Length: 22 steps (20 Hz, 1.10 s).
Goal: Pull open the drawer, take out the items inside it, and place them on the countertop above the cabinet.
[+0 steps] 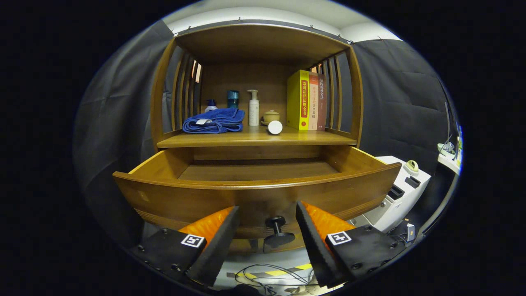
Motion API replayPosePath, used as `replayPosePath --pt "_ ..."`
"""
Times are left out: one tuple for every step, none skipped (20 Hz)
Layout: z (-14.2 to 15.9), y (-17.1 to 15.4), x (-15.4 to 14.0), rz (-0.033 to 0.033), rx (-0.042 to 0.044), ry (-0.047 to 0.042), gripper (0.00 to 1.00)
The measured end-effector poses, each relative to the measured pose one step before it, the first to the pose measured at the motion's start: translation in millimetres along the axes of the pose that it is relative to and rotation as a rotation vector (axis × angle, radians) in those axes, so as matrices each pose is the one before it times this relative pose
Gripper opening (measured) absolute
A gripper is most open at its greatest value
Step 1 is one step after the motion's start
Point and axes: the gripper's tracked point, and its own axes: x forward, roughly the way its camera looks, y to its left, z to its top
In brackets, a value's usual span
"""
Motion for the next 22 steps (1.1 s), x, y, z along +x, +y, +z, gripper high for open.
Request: replayPosePath --pt "7.77 1.32 9.68 -0.00641 -0.00540 -0.02277 0.93" --pt "-0.61 -0.20 8.06 -0.00635 -0.00965 0.00577 0.93" --pt "2.28 0.58 9.14 -0.00490 0.00406 0.00005 0.93" --pt "-2.10 2.79 10.70 -0.00104 0.01117 0.00594 0.93" --pt "0.15 1.14 8.08 -0.00043 0.01755 -0.00103 0.93" --pt "0.08 0.26 6.94 0.00127 0.01520 0.00810 0.93" --pt "2.33 -1.48 13.62 0.00136 0.01144 0.00253 0.93" --pt "2.17 2.97 3.16 0.00129 0.00485 0.00295 0.93" --pt "1.19 0.86 4.96 0.00073 -0.00147 0.00034 0.93" --pt "0.69 1.56 4.09 0.00092 -0.00585 0.00043 0.93" --pt "0.97 0.47 4.25 -0.00012 -0.00788 0.00192 0.93" --pt "0.90 1.11 3.71 -0.00234 -0.00224 0.00507 0.93" --pt "0.40 0.23 2.85 -0.00328 0.00290 0.00740 0.93" --pt "0.36 1.54 3.29 -0.00199 0.00190 0.00503 0.93" --pt "0.70 0.53 3.57 -0.00156 0.00102 0.00374 0.93" --pt "-0.02 1.95 3.26 -0.00122 -0.00069 0.00150 0.93" --pt "0.94 0.08 2.75 -0.00143 -0.00035 0.00092 0.93" --pt "-0.54 0.74 4.38 -0.00160 0.00341 0.00613 0.93" --pt "0.29 0.00 3.84 -0.00209 0.00976 0.00292 0.93" --pt "0.26 0.64 5.33 -0.00022 0.01093 0.00375 0.93" --pt "0.71 0.29 4.21 0.00049 0.01040 0.00416 0.93" --pt "-0.95 3.09 -0.12 0.00259 0.00486 0.00442 0.93"
